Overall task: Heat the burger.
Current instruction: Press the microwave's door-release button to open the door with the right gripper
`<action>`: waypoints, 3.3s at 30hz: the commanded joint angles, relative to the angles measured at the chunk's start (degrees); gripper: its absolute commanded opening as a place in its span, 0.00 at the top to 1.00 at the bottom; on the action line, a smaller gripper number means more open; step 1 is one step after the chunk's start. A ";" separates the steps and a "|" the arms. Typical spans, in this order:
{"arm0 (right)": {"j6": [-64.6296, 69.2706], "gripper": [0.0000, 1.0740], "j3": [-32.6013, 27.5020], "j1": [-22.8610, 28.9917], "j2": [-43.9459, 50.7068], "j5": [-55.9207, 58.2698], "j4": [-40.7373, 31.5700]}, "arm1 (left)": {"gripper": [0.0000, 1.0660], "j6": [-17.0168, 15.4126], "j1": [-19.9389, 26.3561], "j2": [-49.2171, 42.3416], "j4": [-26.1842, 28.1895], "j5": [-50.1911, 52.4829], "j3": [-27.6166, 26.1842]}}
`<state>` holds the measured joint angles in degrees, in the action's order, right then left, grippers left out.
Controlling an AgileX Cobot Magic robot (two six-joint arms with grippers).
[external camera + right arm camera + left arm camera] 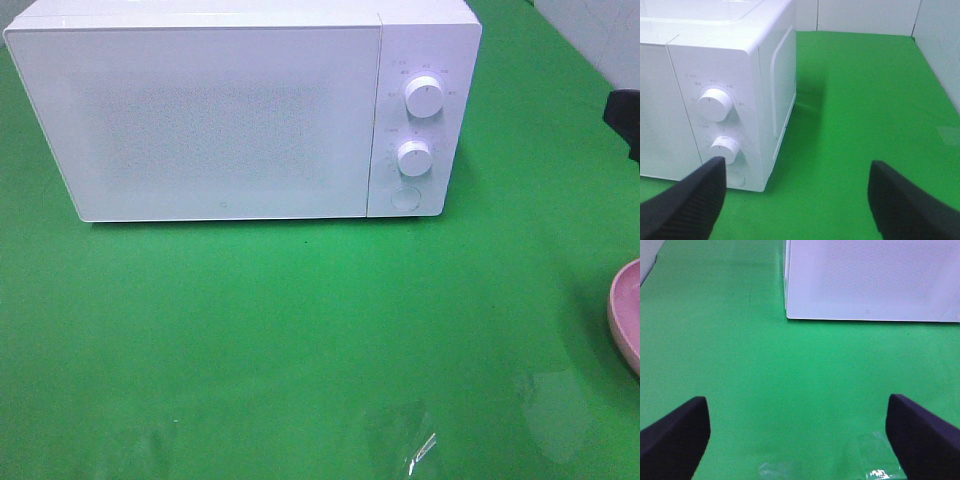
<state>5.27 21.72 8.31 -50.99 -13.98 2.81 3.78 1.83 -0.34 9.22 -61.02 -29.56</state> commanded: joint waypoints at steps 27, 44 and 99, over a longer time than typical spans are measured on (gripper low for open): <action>-26.81 0.30 -6.30 33.12 -29.62 -51.62 -48.41 | 0.18 -0.29 0.00 -0.29 0.40 -0.29 0.00; -24.64 0.30 2.06 41.37 -43.20 -51.74 -55.23 | 0.18 -0.29 0.00 -0.29 0.40 -0.29 0.00; 66.00 1.00 2.23 41.02 -48.93 -37.64 -51.11 | 0.18 -0.29 0.00 -0.29 0.40 -0.29 0.00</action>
<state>70.36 23.61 49.62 -99.64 -50.99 -49.16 3.78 1.83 -0.34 9.22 -61.02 -29.56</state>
